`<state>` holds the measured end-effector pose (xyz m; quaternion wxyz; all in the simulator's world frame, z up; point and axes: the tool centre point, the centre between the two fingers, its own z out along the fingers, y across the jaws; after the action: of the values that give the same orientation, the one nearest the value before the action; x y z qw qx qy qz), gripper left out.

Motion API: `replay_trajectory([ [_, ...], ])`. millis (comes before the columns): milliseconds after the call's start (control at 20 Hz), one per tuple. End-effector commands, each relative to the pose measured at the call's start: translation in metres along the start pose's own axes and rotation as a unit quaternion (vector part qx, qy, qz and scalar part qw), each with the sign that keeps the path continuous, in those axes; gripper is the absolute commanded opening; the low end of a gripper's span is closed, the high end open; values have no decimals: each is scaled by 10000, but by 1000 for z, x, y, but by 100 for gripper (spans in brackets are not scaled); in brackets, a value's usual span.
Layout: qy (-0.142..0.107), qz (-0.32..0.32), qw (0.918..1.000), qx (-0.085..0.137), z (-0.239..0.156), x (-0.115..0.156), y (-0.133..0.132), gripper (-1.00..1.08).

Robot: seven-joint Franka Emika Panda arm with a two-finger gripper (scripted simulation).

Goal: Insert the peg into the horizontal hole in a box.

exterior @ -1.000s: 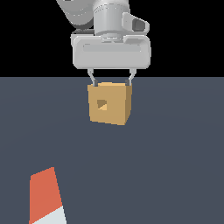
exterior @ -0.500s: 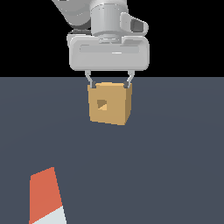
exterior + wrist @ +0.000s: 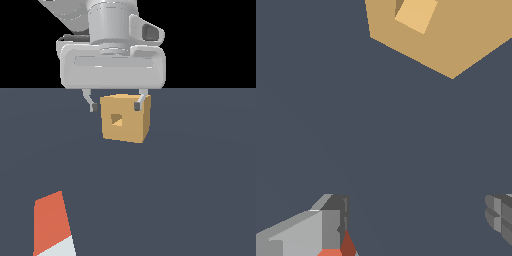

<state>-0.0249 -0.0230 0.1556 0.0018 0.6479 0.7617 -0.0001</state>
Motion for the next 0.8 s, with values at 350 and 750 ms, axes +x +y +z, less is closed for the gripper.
replay_trajectory([
  [350,4,-619,9981,3,25,-59,-31,100],
  [750,8,-1142,9935,4,47,-112,-50,100],
])
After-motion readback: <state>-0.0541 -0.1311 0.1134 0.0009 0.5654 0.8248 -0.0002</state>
